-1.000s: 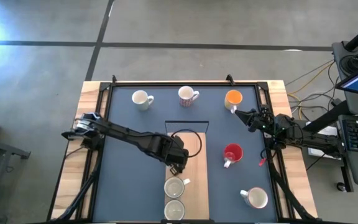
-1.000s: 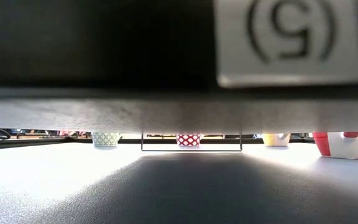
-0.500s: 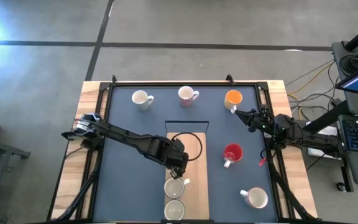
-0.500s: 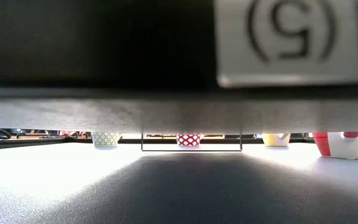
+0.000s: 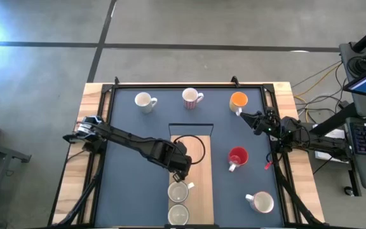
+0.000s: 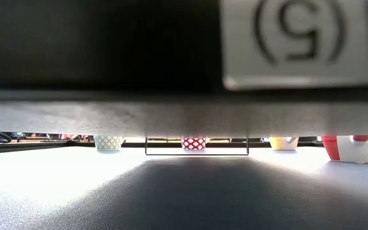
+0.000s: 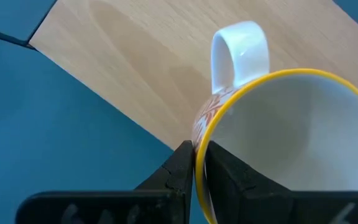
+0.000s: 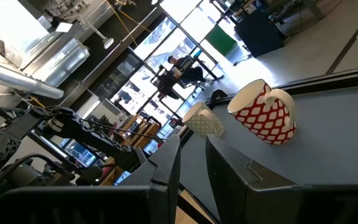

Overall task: Place coffee mugs
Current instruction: Put the red and yellow mug on the shelf

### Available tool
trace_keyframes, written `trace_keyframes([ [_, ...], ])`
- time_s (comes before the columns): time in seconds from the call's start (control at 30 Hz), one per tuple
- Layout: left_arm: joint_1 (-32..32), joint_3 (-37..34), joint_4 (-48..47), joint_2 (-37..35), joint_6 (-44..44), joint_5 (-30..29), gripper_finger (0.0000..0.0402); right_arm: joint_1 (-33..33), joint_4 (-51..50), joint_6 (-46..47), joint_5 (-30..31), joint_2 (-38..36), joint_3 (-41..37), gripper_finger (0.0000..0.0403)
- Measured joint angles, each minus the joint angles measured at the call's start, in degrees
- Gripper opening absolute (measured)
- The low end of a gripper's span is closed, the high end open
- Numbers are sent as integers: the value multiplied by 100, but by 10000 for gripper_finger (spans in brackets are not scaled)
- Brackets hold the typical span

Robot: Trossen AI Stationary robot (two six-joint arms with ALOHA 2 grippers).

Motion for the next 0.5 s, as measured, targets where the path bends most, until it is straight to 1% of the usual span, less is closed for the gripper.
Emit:
trace_keyframes([
  [0.27, 0, 0, -34, -16, -150, 203, 24, 0, 0, 0, 0, 0, 0, 66],
  [0.5, -2, 0, -46, -103, -210, 121, 24, 0, -2, 0, -2, 0, 0, 66],
])
